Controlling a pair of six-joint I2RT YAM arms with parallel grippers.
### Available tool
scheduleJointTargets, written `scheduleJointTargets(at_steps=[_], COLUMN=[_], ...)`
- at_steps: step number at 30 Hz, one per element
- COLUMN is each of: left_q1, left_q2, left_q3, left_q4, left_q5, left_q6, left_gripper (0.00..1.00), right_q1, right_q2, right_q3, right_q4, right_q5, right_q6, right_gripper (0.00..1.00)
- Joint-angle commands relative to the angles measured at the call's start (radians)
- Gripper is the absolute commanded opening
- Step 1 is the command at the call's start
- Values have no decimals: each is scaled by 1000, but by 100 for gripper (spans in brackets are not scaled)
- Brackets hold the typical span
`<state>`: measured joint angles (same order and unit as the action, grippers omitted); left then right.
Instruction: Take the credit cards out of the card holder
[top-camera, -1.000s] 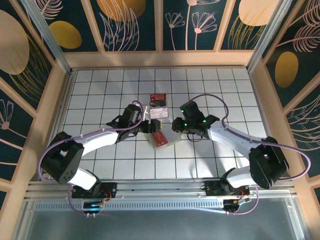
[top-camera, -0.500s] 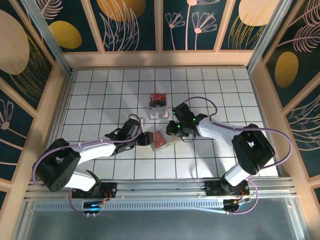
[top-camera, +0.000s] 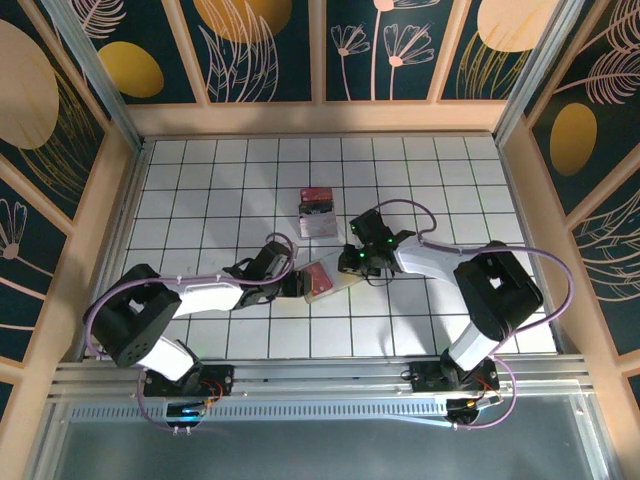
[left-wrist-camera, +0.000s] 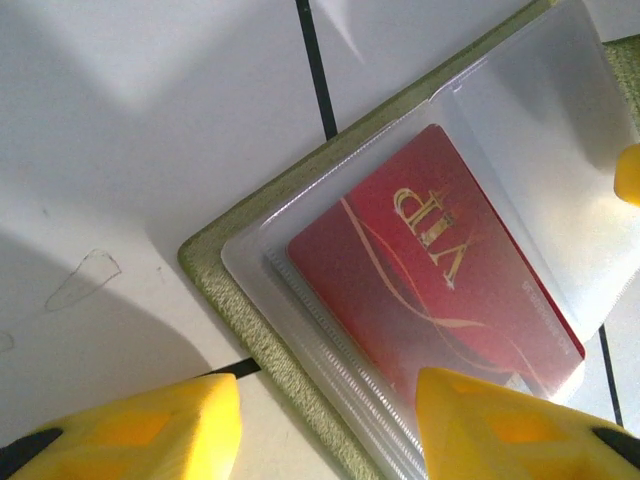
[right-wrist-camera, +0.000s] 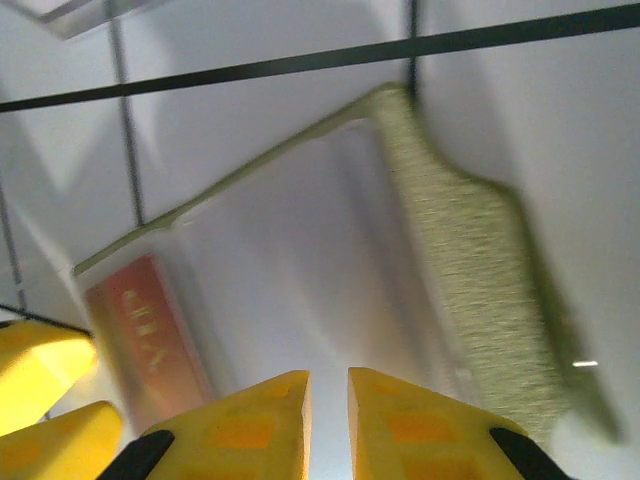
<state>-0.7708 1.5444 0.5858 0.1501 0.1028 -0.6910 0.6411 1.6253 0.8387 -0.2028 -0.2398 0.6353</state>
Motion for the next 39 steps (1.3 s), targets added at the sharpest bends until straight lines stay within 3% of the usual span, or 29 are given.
scheduleJointTargets(at_steps=[1,7,25,31,39], left_q1=[-8,-8,3,2,-1], left_q2=[84,119,204,125,96], left_q3=[65,102,193,153,88], left_q4=[137,147,196,181,171], left_q5=[38,22,-91,-117,-32], left_q6=[49,78,90,61,71], left_gripper=[48,42,40,40,34], right_q1=[-38,-82,-208,-212,-145], right_q2=[11,31,38,-29,-126], right_q3=[-27,-28,-23,-22,-33], right_q4=[55,87,115,101,79], right_q5=[-15,-15,-9,-22,-48], right_q6=[1,-23,-78,-63,-15], right_gripper=[18,18,17,17,22])
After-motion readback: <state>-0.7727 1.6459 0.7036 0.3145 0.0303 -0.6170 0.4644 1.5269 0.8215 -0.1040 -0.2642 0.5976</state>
